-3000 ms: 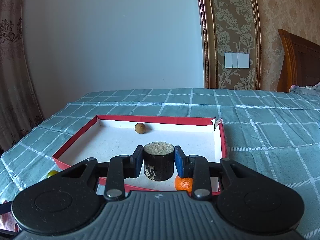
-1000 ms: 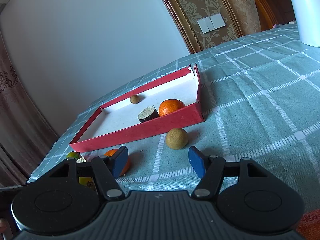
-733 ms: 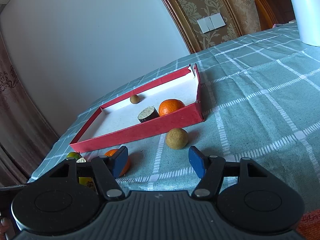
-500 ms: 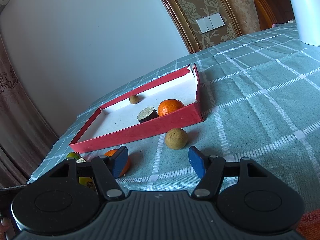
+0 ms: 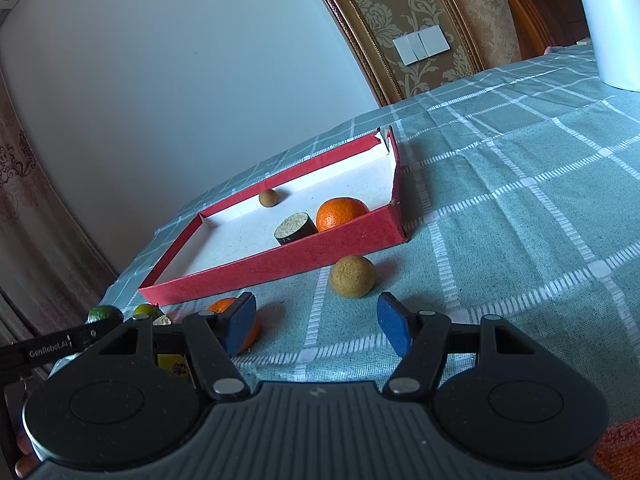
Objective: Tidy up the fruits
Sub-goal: 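Lift the pepper chunk over the tray rim and release it with the left gripper, then move the right gripper to the brown kiwi and close around it, then carry the kiwi into the red tray and open the right gripper, then move the left gripper to the dark green tomato and grasp it, then carry the tomato over the tray rim and release it with the left gripper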
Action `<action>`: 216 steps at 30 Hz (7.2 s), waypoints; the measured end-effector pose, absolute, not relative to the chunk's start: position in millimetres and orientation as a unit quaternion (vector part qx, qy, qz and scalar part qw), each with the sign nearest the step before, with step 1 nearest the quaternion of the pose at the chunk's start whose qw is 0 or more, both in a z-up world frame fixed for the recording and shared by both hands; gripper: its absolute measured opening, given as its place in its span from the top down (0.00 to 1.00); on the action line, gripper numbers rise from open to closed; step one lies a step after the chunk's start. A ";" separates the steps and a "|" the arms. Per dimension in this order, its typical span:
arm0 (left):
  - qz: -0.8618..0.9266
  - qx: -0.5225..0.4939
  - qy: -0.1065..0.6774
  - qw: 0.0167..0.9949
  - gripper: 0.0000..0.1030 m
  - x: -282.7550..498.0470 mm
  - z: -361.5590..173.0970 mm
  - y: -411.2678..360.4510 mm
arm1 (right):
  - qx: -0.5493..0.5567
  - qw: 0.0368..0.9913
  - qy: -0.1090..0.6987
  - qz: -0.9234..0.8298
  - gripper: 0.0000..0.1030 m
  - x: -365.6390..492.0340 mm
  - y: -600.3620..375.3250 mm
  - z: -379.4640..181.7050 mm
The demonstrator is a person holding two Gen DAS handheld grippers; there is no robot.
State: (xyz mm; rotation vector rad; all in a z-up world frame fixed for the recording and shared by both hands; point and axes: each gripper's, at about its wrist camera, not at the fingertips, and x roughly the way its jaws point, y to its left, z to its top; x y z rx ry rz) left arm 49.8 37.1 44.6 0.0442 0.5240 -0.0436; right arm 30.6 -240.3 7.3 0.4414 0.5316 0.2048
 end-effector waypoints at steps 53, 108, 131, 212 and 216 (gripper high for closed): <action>0.007 -0.052 0.239 0.970 0.04 32.7 6.2 67.7 | -0.003 0.953 0.302 0.041 0.35 72.3 -210.4 28.2; 0.013 -0.048 0.249 0.967 0.04 34.7 4.2 66.6 | 0.166 0.947 0.271 0.049 0.72 53.9 -256.9 11.5; -0.064 0.050 0.224 0.971 0.15 9.0 16.6 -11.9 | 0.191 0.942 0.271 0.058 0.72 51.9 -264.2 9.1; 0.006 0.037 0.250 0.968 0.69 84.7 63.8 -5.3 | 0.208 0.939 0.266 0.066 0.72 52.1 -268.5 6.6; 0.005 0.038 0.249 0.968 0.69 106.5 67.5 -5.3 | 0.209 0.938 0.267 0.069 0.72 53.0 -268.3 6.2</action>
